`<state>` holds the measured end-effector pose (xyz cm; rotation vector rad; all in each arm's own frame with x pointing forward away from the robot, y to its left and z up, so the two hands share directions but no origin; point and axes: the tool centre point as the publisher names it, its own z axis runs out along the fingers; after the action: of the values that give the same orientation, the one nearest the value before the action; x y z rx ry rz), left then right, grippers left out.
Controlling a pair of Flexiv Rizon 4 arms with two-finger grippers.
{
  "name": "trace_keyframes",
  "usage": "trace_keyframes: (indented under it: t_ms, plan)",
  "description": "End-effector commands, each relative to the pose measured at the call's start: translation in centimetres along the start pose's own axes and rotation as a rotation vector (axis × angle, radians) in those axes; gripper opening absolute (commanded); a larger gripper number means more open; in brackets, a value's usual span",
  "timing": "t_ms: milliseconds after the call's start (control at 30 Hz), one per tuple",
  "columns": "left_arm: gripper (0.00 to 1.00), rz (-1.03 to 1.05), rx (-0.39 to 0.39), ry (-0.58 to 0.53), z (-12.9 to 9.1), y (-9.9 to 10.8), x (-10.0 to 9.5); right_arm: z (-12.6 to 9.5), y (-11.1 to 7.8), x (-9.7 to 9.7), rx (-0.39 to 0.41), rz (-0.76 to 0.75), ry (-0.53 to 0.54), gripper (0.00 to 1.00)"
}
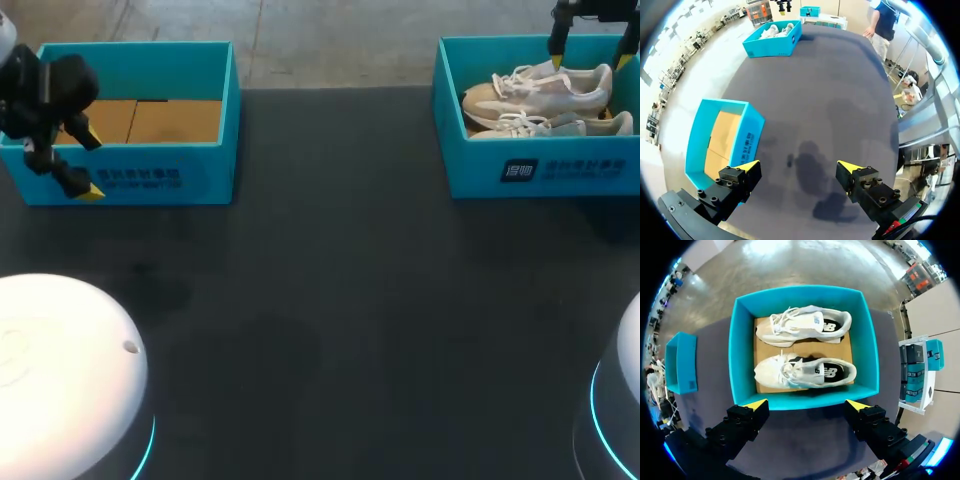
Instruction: Take the shoe out of the shoebox, open the shoe tongue, remove and reinsert the insole, then place the shoe into the shoebox
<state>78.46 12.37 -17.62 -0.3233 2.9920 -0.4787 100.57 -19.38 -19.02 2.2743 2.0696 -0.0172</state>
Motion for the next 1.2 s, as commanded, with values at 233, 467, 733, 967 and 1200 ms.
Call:
trace_keyframes:
  t_ms: [233, 467, 733, 967, 1200]
  plan:
    - [1.00, -0.581, -0.249, 0.012, -0.6, 0.2, -2.2, 0.3, -0.9, 0.2, 0.029, 0.076, 0.007, 1.00]
    - [1.00, -0.868, -0.283, 0.020, -1.9, 2.4, -4.1, 0.7, -2.3, 0.1, 0.058, 0.129, 0.026, 1.00]
    - [1.00, -1.125, -0.316, 0.050, -1.9, 4.9, -6.6, 1.3, -3.8, 0.0, 0.082, 0.176, 0.060, 1.00]
    - [1.00, -1.273, -0.308, -0.006, -2.3, 6.5, -8.0, 1.7, -5.2, -0.2, 0.101, 0.218, 0.075, 1.00]
    - [1.00, -1.355, -0.330, -0.017, -2.0, 8.3, -9.7, 2.3, -6.5, 0.2, 0.127, 0.217, 0.079, 1.00]
